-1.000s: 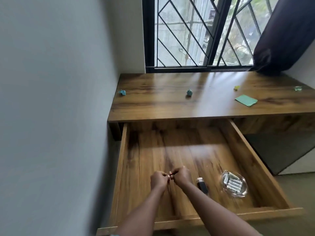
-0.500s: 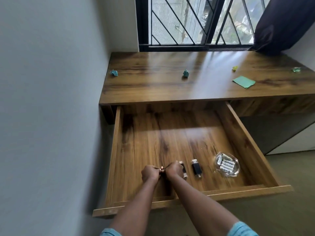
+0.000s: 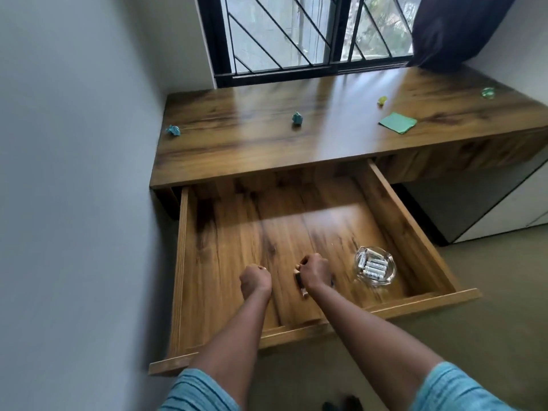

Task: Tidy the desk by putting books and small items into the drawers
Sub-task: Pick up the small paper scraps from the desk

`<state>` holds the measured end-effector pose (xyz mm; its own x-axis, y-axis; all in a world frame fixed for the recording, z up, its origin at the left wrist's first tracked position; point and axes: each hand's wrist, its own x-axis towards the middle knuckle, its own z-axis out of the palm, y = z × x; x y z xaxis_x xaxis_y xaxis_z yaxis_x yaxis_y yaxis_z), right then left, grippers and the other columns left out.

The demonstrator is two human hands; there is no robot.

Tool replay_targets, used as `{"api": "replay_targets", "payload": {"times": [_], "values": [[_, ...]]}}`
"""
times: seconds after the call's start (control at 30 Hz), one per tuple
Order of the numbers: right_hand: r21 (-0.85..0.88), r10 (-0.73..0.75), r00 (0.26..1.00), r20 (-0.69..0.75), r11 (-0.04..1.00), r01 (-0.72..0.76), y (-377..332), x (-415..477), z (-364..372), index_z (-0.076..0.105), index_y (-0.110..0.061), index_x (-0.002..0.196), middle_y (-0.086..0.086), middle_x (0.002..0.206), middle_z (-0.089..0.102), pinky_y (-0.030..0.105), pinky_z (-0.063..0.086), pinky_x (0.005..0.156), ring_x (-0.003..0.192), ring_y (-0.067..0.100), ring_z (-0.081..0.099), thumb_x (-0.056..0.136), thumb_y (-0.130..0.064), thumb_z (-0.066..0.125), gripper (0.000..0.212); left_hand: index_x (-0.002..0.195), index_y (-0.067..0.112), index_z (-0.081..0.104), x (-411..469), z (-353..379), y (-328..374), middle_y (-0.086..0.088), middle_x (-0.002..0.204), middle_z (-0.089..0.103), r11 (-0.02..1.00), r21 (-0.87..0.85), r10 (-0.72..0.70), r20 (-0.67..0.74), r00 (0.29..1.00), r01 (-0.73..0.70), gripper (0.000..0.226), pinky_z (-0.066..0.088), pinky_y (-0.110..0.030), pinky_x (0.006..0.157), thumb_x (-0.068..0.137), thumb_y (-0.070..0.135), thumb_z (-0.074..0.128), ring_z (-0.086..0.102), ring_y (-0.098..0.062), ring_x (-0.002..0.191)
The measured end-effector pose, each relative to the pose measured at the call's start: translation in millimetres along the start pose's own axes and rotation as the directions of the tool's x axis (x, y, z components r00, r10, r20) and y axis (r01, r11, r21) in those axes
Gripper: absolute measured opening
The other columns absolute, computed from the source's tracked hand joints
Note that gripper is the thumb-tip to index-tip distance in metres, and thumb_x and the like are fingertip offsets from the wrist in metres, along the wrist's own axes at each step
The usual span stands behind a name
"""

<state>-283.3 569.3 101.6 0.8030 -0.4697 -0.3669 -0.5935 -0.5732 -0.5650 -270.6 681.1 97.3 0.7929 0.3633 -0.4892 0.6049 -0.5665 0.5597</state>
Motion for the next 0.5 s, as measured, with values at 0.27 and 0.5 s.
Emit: {"api": "replay_targets", "payload": {"times": [0.27, 0.5], "values": [[-0.091, -0.203, 0.979, 0.015, 0.975, 0.204, 25.0, 35.3, -94.3, 0.069, -0.008, 0.103, 0.016, 0.105, 0.069, 0.029, 0.046, 0.069, 0.097, 0.03, 0.065, 0.096, -0.018, 0.047, 0.025, 0.113, 0.009, 0.064, -57.1, 62.8, 92.1, -0.014, 0.111, 0.065, 0.986, 0.003, 0.168, -0.025, 0.986, -0.168, 0.03, 0.054, -0.036, 0.085, 0.098, 0.021, 0.042, 0.064, -0.029, 0.1], [-0.114, -0.293, 0.956, -0.033, 0.951, 0.288, 88.6, 95.2, -215.6, 0.067, -0.007, 0.105, 0.014, 0.111, 0.064, 0.032, 0.048, 0.078, 0.102, 0.029, 0.062, 0.096, -0.018, 0.047, 0.024, 0.111, 0.006, 0.067, -119.1, 152.4, 205.3, -0.015, 0.117, 0.065, 0.952, 0.049, 0.301, 0.029, 0.953, -0.302, 0.032, 0.049, -0.032, 0.085, 0.097, 0.02, 0.042, 0.062, -0.03, 0.108]]}}
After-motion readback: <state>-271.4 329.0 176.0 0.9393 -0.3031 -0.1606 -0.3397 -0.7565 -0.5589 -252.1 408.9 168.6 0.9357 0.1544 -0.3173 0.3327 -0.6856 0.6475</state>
